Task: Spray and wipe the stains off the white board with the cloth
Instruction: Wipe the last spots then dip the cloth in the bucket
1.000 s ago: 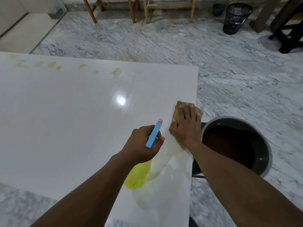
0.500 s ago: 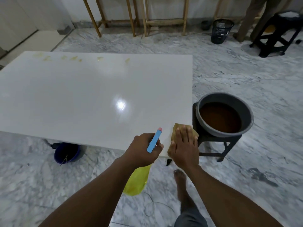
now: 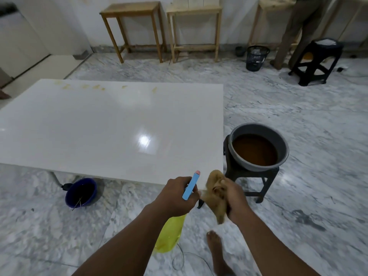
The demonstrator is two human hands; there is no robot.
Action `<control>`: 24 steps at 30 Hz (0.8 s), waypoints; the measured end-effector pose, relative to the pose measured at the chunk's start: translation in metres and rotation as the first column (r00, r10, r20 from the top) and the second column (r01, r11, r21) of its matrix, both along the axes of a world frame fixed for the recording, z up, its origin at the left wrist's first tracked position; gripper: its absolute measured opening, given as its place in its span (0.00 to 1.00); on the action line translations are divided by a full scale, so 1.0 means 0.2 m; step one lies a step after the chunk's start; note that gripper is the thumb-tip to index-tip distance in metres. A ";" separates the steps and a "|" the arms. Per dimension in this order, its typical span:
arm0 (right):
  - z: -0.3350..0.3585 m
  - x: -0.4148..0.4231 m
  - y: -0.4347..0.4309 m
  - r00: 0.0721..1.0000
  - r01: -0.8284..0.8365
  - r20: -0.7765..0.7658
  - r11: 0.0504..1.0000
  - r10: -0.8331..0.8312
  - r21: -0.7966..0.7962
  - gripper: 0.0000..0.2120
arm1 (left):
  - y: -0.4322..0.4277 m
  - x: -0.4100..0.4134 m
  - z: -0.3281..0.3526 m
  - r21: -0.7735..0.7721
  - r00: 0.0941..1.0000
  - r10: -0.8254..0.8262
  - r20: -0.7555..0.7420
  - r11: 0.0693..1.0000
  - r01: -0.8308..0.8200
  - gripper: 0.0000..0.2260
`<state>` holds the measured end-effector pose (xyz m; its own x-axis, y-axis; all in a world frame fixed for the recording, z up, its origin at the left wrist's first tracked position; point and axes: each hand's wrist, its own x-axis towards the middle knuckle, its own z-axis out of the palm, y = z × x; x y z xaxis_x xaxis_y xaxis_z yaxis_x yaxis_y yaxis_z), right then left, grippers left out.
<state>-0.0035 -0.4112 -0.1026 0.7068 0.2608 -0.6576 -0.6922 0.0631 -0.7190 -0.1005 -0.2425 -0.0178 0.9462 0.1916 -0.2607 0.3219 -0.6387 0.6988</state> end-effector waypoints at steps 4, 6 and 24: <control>0.19 0.10 -0.05 0.943 0.239 -0.331 0.718 -0.012 0.653 0.31 | 0.04 0.08 0.11 -0.028 0.999 -0.012 -0.034 1.000 0.011 0.08; 0.29 0.15 0.01 0.948 0.227 -0.319 0.719 -0.007 0.657 0.32 | 0.07 0.15 0.14 0.001 0.998 -0.039 -0.052 0.999 0.039 0.09; 0.27 1.63 0.61 0.943 -0.137 0.238 0.923 0.232 -0.359 0.10 | 0.48 1.07 0.11 0.035 0.984 0.099 -0.150 0.995 -0.095 0.10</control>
